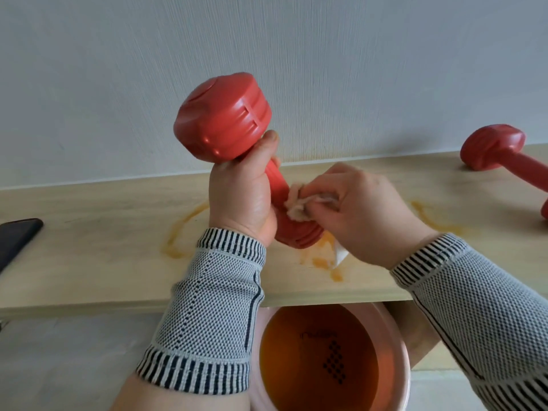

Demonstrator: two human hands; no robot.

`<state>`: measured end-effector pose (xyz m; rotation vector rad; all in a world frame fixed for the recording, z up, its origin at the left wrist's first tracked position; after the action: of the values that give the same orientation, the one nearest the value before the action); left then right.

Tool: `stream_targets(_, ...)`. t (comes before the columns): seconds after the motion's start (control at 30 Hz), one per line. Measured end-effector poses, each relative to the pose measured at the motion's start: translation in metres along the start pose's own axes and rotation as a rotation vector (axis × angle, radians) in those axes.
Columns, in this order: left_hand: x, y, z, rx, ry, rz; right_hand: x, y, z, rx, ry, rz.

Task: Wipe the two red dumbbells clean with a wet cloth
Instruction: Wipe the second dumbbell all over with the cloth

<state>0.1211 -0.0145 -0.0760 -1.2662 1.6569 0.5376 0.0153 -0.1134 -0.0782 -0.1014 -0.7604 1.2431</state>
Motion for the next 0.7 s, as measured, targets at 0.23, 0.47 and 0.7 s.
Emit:
stream_targets(0.23,-0.013,-0.002,0.003,-0.004,0.095,0.005,-0.064,0.011,0.040,-0.265,-0.392,-0.478)
stream_targets(0.47,-0.018,-0.005,0.014,-0.068,0.332,0.043,-0.071,0.043,-0.025,0.018,-1.054,-0.949)
stream_targets(0.7,-0.020,-0.005,0.005,0.104,0.344,0.038,-0.016,0.043,-0.043,0.502,-1.431,-0.858)
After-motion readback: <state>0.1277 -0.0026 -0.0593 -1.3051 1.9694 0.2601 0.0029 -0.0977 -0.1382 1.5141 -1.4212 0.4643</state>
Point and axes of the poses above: each hand's wrist, its own y-axis away from the middle knuckle, its own z-axis out of the back of the hand, x = y × z, the point moved 8 cm from there along -y, towards the middle knuckle, and after that the axes turned 2 degrees about z, right-handed, at the moved point
